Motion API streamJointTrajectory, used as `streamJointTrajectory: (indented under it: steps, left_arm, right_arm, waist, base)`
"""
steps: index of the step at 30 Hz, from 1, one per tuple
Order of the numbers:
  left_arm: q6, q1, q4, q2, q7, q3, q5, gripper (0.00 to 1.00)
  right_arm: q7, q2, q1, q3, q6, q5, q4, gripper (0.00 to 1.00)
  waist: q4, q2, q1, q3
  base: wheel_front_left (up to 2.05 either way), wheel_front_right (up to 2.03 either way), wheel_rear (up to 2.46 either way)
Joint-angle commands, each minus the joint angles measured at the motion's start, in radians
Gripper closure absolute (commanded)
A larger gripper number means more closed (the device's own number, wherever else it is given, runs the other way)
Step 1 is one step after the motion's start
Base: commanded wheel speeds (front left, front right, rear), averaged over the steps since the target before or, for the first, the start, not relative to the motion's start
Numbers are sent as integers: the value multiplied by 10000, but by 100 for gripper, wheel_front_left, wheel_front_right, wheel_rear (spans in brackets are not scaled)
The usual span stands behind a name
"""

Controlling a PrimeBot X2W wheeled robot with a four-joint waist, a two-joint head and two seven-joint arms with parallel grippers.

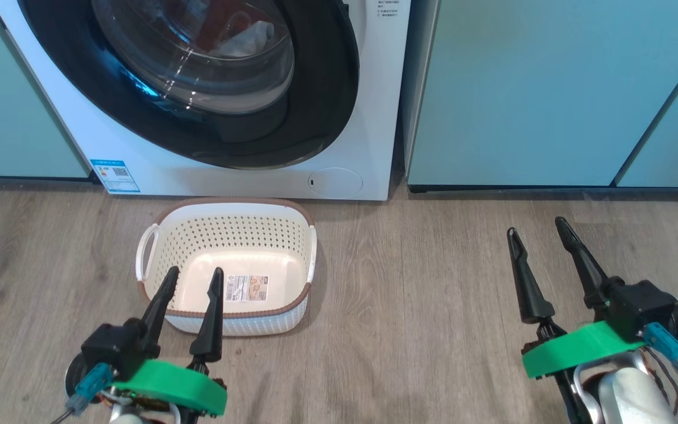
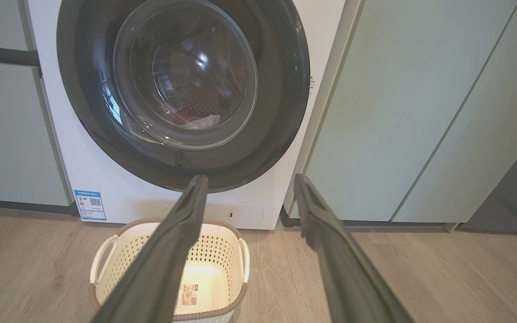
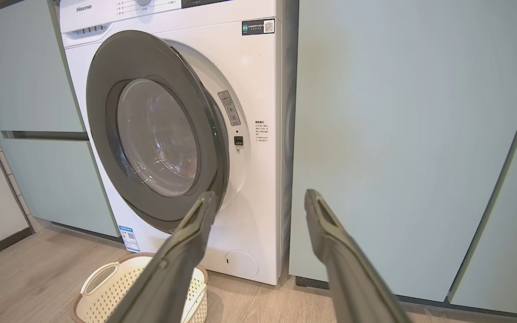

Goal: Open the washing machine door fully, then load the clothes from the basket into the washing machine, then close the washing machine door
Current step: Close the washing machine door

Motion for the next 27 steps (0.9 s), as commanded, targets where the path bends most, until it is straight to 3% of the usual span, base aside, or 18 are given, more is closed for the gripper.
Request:
streamJointTrajectory:
  steps: [1,8,9,10,11,19,27]
  left_arm:
    - [32,-356,-312,26,-95,251,-64,0]
    - [16,-411,-316,26,-95,217,-73,0]
    - [12,-430,-317,26,-95,202,-74,0]
    - [9,-451,-319,26,-95,182,-78,0]
    - [7,-471,-326,26,-95,160,-82,0]
    - [12,-1009,-445,26,-95,-94,-170,0]
    - [28,-1917,-618,26,-95,-466,-408,0]
  right_arm:
    - [-93,5,-260,228,-2,-25,-361,0]
    - [-93,5,-250,204,-2,-3,-393,0]
    - [-93,5,-263,232,-2,-18,-400,20]
    - [-93,5,-301,292,-2,-36,-467,92]
    - [-93,5,-327,353,-2,-53,-553,100]
    - [-93,-42,-1158,1103,-2,-665,-683,100]
    - [-93,-1615,-3837,3039,-2,-699,-145,100]
  waist:
    - [4,-1,0,12]
    - [109,-1,0,169]
    - [140,-1,0,211]
    - [178,-1,0,257]
    - [217,-1,0,317]
    - [768,-1,0,1505]
    - [1663,-1,0,3044]
  base:
    - [0,0,0]
    - [0,0,0]
    - [0,0,0]
    - [0,0,0]
    - [0,0,0]
    - [0,0,0]
    - [0,0,0]
